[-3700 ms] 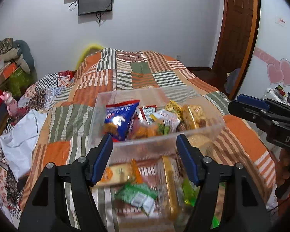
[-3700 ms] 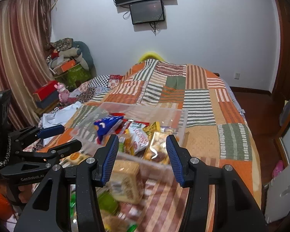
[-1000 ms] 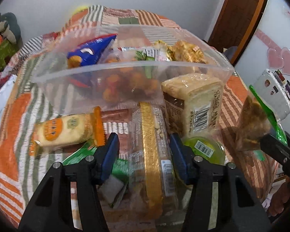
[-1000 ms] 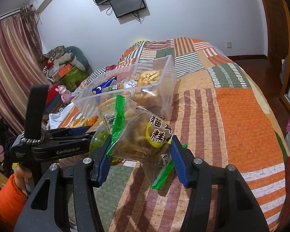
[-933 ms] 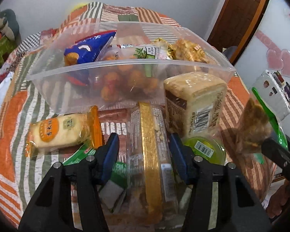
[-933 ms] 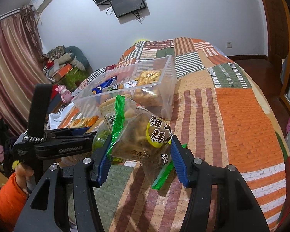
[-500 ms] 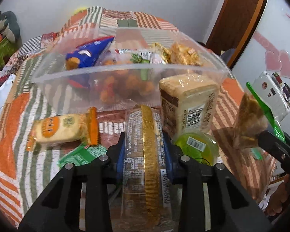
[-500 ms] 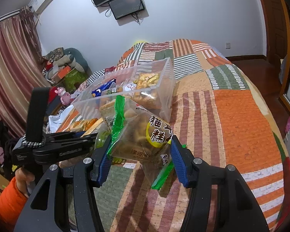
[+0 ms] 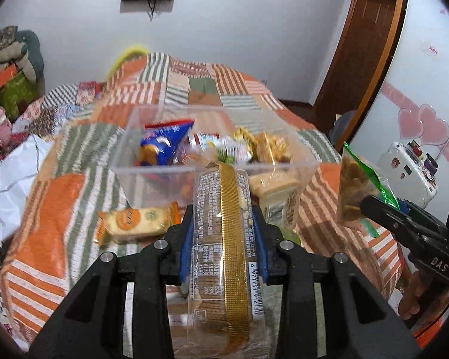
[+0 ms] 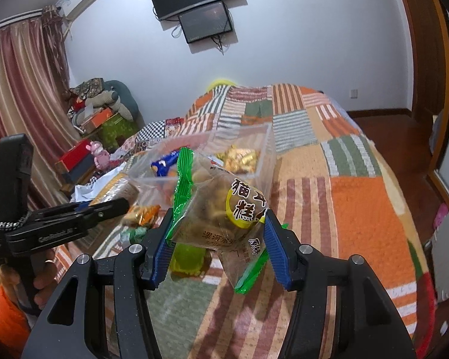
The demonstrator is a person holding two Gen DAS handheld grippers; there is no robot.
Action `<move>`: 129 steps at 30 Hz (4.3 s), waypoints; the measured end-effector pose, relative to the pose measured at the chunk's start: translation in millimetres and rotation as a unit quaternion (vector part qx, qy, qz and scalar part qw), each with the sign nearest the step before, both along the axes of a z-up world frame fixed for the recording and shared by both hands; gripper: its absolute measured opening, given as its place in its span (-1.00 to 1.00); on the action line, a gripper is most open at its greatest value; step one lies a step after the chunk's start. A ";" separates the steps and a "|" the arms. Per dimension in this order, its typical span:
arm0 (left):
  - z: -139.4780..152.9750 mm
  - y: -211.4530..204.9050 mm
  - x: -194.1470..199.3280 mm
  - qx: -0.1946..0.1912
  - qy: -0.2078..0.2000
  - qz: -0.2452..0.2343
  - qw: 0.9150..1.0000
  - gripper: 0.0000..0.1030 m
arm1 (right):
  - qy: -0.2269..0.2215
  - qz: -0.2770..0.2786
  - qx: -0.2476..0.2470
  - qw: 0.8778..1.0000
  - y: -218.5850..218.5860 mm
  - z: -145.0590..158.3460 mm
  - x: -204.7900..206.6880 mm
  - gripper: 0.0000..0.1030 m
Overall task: Organize snacks
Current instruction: 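Carry both packs over the clear box and open both tools to release them, then grasp the green chip bag with left tool while right tool grasps the green jelly cup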
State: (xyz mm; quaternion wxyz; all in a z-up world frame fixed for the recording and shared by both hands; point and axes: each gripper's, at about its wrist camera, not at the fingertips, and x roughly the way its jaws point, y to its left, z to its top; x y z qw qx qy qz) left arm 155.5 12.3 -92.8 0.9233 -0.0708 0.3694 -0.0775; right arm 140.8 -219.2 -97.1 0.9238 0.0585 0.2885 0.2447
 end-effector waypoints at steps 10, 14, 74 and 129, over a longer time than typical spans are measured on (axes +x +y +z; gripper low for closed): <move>20.2 14.6 4.5 0.000 -0.024 0.015 1.000 -0.34 | -0.041 0.006 0.004 0.999 13.9 28.4 14.8 0.01; 25.8 15.4 14.1 0.004 -0.032 0.015 0.999 -0.34 | -0.058 0.003 0.000 0.998 20.8 38.6 25.6 0.01; -38.4 -0.3 187.4 -0.033 0.064 0.012 0.997 -0.31 | 0.001 0.029 -0.113 0.993 68.6 9.8 154.9 -0.07; -24.3 32.7 -20.2 0.020 0.048 0.029 0.998 0.27 | 0.005 0.030 -0.060 0.998 34.5 -0.4 12.0 0.31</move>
